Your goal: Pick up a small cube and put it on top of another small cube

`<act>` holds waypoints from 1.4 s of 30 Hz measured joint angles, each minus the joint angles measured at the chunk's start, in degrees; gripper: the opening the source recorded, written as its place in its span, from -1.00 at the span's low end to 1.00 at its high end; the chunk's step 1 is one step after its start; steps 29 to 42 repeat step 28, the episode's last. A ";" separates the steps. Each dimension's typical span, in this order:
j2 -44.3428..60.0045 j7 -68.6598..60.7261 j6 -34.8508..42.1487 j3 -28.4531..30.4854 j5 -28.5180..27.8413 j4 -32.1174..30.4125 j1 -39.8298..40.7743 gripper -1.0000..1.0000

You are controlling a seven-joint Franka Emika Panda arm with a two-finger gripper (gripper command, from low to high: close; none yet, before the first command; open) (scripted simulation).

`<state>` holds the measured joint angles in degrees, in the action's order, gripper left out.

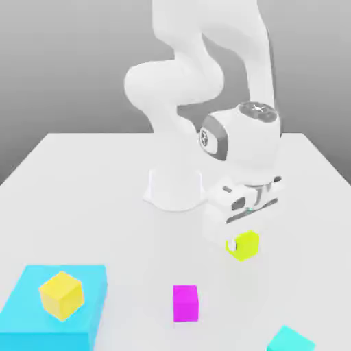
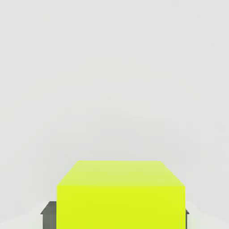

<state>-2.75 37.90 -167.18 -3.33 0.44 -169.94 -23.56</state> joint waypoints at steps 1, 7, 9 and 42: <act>-0.01 0.21 1.29 0.06 -0.40 1.28 0.38 -1.00; 4.91 1.40 8.17 0.60 -2.98 12.95 2.40 -1.00; 6.87 1.33 10.39 0.79 -3.19 17.09 2.86 -1.00; 25.91 -1.50 17.09 2.46 -0.98 42.99 5.41 1.00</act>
